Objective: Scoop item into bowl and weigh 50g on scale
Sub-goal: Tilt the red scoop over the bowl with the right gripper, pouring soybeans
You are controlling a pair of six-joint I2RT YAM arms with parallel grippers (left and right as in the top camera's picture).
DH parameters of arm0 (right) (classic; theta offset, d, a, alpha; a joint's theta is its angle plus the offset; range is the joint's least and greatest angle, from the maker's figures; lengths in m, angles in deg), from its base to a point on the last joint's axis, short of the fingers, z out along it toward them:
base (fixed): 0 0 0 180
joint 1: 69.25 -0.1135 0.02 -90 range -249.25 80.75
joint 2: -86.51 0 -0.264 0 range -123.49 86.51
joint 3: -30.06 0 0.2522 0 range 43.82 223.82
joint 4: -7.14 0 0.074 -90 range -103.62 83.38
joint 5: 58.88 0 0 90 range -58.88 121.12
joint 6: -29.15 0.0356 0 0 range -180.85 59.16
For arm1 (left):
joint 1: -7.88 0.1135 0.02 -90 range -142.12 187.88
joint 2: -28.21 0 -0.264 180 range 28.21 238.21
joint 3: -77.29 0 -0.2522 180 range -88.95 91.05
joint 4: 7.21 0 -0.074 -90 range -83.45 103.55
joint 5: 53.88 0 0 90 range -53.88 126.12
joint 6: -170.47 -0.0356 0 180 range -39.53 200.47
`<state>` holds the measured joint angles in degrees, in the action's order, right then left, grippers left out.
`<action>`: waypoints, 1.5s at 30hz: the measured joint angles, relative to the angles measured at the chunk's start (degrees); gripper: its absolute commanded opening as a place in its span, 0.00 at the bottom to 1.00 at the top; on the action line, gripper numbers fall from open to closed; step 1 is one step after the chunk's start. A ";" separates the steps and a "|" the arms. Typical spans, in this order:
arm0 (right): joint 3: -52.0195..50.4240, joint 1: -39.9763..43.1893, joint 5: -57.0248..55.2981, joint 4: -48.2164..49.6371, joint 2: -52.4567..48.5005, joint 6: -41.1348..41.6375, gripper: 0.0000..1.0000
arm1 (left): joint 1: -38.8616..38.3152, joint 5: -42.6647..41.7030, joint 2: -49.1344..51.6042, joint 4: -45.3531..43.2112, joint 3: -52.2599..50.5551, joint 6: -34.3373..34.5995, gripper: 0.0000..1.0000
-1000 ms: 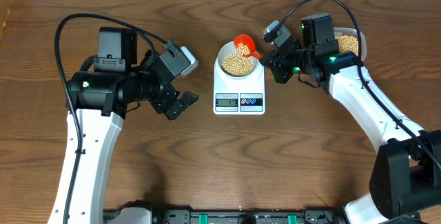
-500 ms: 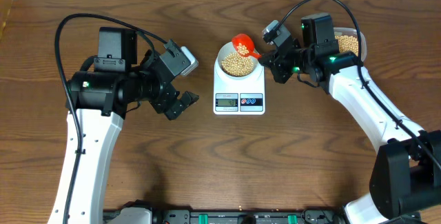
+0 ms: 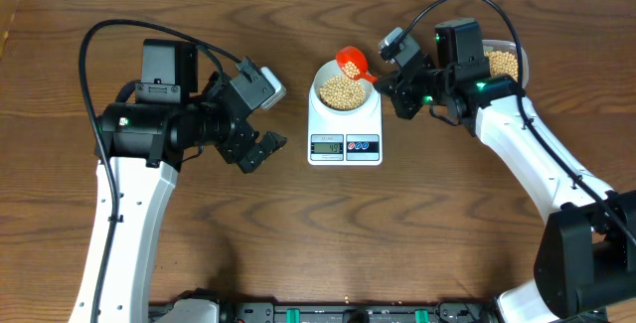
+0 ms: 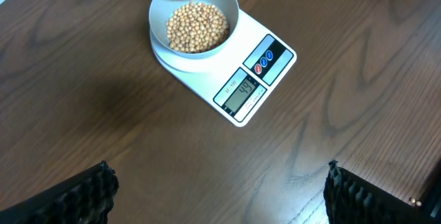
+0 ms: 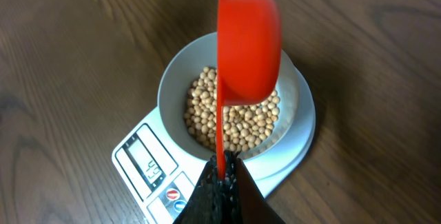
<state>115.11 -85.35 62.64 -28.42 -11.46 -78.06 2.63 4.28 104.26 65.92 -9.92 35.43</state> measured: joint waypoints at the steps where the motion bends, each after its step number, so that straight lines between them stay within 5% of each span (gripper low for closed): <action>1: 0.00 0.00 0.07 0.00 0.00 -0.02 0.01 | 0.00 0.00 0.00 0.00 0.00 0.00 0.98; 45: 0.00 -0.02 -0.02 -0.57 0.02 1.84 0.01 | 0.00 0.00 0.00 0.00 0.00 0.00 0.98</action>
<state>115.11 -85.37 62.62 -28.99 -11.44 -76.22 2.63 4.28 104.26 65.92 -9.92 35.43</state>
